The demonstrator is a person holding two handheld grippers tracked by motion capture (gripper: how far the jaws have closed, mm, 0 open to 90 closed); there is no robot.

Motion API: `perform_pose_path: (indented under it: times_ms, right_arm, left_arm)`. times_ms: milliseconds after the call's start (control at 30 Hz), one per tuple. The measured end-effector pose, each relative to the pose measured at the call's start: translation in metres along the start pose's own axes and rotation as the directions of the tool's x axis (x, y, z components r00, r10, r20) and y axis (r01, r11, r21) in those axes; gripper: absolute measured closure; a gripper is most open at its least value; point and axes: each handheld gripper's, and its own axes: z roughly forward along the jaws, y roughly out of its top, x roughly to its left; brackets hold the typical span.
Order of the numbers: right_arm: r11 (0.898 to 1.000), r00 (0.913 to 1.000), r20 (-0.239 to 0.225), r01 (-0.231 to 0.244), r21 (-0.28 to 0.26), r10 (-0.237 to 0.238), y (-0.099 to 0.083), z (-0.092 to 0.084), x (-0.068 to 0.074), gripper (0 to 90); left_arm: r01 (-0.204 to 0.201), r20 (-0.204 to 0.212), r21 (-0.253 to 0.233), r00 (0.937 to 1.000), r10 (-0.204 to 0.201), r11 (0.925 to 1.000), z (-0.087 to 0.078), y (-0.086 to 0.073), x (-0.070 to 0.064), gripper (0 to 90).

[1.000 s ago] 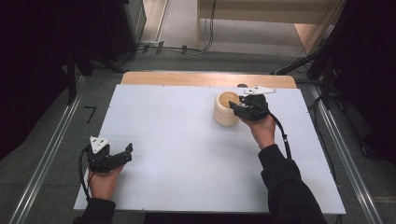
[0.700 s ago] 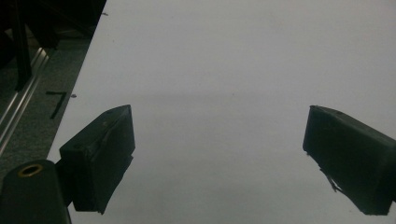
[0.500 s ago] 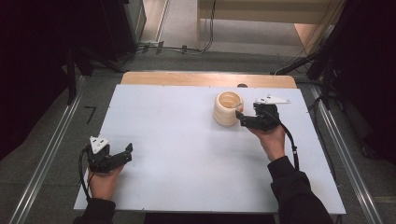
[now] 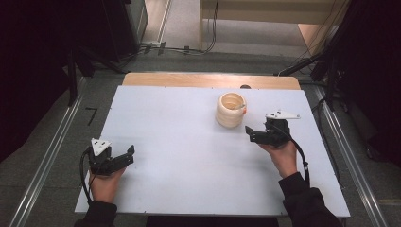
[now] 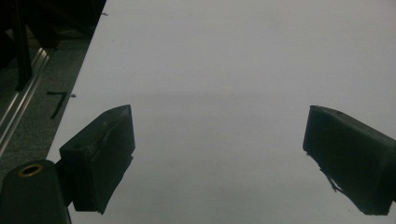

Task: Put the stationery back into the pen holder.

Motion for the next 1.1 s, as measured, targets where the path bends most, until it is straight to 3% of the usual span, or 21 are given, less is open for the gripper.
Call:
perform_pose_path:
  times_ms: [567, 1100]
  right_arm:
    - [0.996, 0.9974, 0.059, -0.044, 0.074, 0.04, -0.041, -0.029, -0.022, 9.1]
    - [0.995, 0.9952, 0.074, -0.07, 0.075, 0.064, -0.067, -0.056, -0.04, 9.2]
  left_arm:
    - [-0.005, 0.001, 0.006, 1.0, 0.005, 1.0, 0.001, 0.0, -0.001, 9.9]
    - [-0.005, 0.005, 0.009, 1.0, 0.005, 0.9999, 0.001, -0.001, -0.002, 9.8]
